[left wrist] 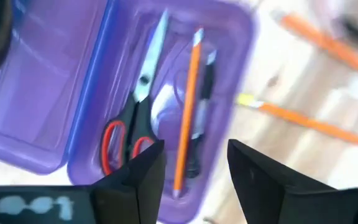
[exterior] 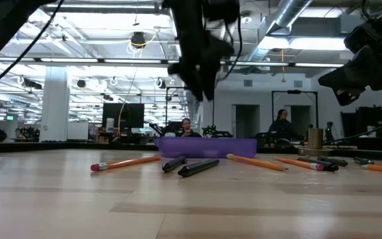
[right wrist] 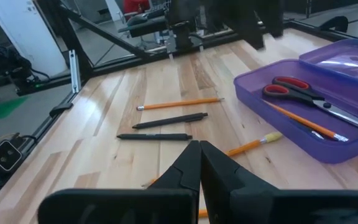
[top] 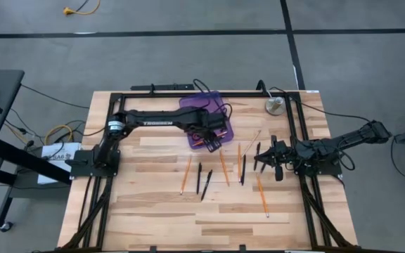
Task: Pick & place school supplies into a supply box
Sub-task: Put the yellow pencil into the purple supply box
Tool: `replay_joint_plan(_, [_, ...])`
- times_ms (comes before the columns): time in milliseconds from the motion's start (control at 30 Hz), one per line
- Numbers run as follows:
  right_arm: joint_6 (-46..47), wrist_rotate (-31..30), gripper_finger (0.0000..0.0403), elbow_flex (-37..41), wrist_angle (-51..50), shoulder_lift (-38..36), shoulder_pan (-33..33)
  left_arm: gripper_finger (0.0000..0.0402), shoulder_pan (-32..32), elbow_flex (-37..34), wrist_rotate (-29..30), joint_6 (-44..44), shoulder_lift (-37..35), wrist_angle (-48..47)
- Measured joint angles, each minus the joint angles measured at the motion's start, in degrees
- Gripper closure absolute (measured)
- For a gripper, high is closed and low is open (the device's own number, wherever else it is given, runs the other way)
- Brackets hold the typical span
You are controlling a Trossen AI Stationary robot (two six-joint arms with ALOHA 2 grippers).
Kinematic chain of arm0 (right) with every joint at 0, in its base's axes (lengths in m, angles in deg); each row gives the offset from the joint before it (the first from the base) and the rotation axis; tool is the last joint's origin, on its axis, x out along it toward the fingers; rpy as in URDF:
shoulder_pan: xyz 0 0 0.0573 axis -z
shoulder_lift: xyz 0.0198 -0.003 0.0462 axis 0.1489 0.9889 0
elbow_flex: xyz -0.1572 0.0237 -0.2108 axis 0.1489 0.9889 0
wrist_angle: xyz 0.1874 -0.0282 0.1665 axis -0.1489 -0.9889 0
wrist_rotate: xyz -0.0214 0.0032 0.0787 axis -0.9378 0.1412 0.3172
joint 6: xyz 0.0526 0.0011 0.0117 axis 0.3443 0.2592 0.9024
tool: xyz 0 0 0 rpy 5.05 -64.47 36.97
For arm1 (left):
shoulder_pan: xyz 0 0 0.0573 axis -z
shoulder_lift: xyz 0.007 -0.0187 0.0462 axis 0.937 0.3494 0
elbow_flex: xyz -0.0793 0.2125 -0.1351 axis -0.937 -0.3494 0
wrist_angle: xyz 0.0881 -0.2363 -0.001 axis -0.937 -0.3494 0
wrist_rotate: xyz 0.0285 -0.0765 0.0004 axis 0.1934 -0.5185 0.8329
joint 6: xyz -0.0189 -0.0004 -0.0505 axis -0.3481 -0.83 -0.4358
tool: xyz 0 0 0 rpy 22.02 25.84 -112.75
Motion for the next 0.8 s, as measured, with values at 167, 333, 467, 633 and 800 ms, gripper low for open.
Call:
replay_joint_plan(167, [1.34,0.23,0.0403,0.02,-0.74,0.0,0.0,0.0239,4.71,1.46,1.76,-1.61,-4.33,-3.44])
replay_joint_plan(333, [3.02,0.45,0.0403,0.02,-2.01,0.0,0.0,0.0239,9.99,1.46,10.18,-9.13,-8.69,-13.41])
replay_joint_plan(467, [4.44,0.44,0.0403,0.02,-2.61,0.0,0.0,0.0239,13.72,0.8,14.42,-20.3,-10.84,-22.06])
replay_joint_plan(633, [4.44,0.39,0.0403,0.02,-2.77,0.01,0.0,0.0239,17.23,0.46,9.9,-28.92,-11.16,-29.55])
replay_joint_plan(800, [4.44,0.39,0.0403,0.02,-2.77,0.0,0.0,0.0239,19.43,-0.83,5.02,-29.89,-11.3,-29.16])
